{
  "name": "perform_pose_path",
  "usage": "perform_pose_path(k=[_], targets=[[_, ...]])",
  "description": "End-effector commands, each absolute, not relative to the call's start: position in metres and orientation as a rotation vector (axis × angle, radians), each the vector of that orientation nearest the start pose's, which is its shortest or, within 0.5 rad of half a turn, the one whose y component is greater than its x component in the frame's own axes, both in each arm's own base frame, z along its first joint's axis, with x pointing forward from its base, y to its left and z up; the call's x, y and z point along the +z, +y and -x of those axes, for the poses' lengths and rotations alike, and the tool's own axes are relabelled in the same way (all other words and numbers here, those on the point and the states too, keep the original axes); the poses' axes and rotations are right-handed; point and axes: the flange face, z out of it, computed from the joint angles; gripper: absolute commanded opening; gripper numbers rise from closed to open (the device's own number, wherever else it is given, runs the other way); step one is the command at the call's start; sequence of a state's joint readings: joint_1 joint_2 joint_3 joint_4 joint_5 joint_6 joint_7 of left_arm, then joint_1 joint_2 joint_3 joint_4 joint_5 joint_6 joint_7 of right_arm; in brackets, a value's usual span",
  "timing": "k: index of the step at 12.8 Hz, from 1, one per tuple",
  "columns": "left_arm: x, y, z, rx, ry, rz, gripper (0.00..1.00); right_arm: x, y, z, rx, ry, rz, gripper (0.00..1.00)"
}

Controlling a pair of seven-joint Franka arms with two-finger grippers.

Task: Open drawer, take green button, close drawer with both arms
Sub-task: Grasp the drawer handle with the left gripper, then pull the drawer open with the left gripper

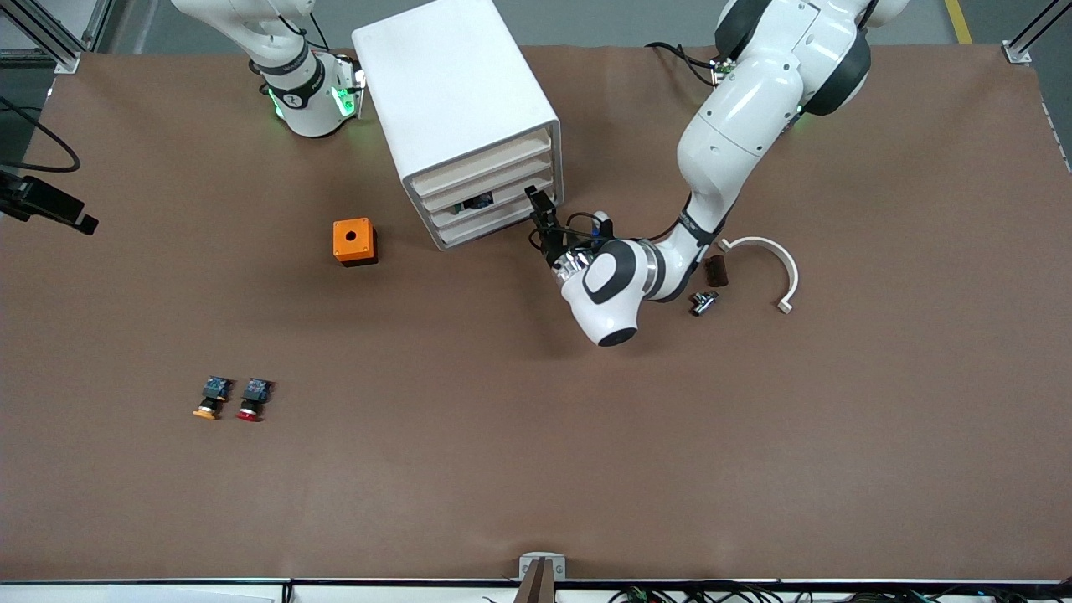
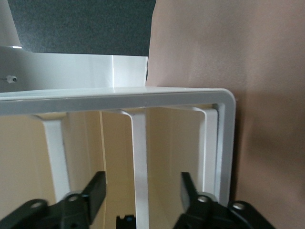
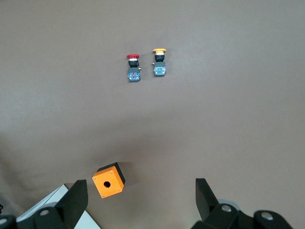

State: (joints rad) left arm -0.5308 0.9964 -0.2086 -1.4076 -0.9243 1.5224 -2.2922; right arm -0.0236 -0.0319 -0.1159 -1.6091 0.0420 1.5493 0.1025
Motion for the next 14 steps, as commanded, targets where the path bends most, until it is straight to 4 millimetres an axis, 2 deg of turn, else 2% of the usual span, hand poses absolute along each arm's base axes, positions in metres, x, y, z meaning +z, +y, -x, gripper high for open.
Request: perform_pose_path(k=[1,3,4,6,7,14], targets=[[0.124,-0.5,-0.425,1.378,-1.69,1.129,0.59,0.624,-0.078,-0.535,0.054,0.381,3.081,1.0],[0.119,-0.504,-0.419,1.384,-1.679,1.115,0.45,0.624,-0.078,-0.535,0.051,0.379,3.082,1.0],[0.119,-0.508,-0.415,1.38,-1.674,1.121,0.33,0.624,-0.078,-0.535,0.051,0.379,3.082,1.0],[0.119,-0.499,-0.426,1.388,-1.693,1.117,0.06,0.624,-0.078,-0.535,0.051,0.379,3.082,1.0],[0.119,-0.493,-0.433,1.4,-1.701,1.119,0.01,0.624,-0.078,-0.535,0.051,0.379,3.082,1.0],[0.125,-0.446,-0.497,1.419,-1.833,1.135,0.01,0.62,-0.076,-0.535,0.068,0.4,3.079,1.0]])
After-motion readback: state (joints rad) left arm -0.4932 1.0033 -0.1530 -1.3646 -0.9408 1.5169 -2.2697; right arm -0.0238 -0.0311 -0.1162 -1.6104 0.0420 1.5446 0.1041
